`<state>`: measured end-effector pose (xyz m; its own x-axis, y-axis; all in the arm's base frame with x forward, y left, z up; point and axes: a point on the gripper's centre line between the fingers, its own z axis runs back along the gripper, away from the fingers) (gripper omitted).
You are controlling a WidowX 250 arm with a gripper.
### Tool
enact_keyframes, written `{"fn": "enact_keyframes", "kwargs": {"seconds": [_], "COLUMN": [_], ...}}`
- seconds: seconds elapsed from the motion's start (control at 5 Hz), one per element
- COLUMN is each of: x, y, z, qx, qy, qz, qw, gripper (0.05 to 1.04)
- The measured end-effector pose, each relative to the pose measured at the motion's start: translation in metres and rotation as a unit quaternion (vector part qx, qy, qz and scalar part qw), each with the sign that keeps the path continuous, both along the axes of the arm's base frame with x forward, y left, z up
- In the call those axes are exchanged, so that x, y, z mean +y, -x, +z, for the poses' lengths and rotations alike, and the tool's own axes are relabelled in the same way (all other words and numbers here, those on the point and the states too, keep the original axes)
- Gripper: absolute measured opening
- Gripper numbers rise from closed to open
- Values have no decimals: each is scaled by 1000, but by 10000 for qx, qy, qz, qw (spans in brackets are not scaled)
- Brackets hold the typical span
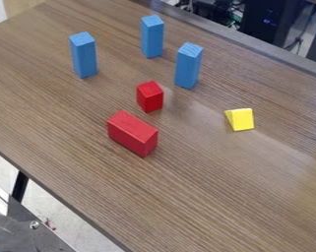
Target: Put the red cube on top of the block
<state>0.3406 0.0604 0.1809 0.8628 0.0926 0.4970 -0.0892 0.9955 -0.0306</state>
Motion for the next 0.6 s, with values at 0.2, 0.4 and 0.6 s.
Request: {"fn": "enact_keyframes", "kwargs": {"seconds": [0.2, 0.4, 0.6], "x": [-1, -1, 8], "y": [1, 4, 11], "z": [-10, -14, -10], "qx": [154, 156, 32], "qy": [49, 238, 555], "qz": [-5, -256, -507], "qw": [9999, 9993, 9972], "gripper": [1000, 1000, 1000]}}
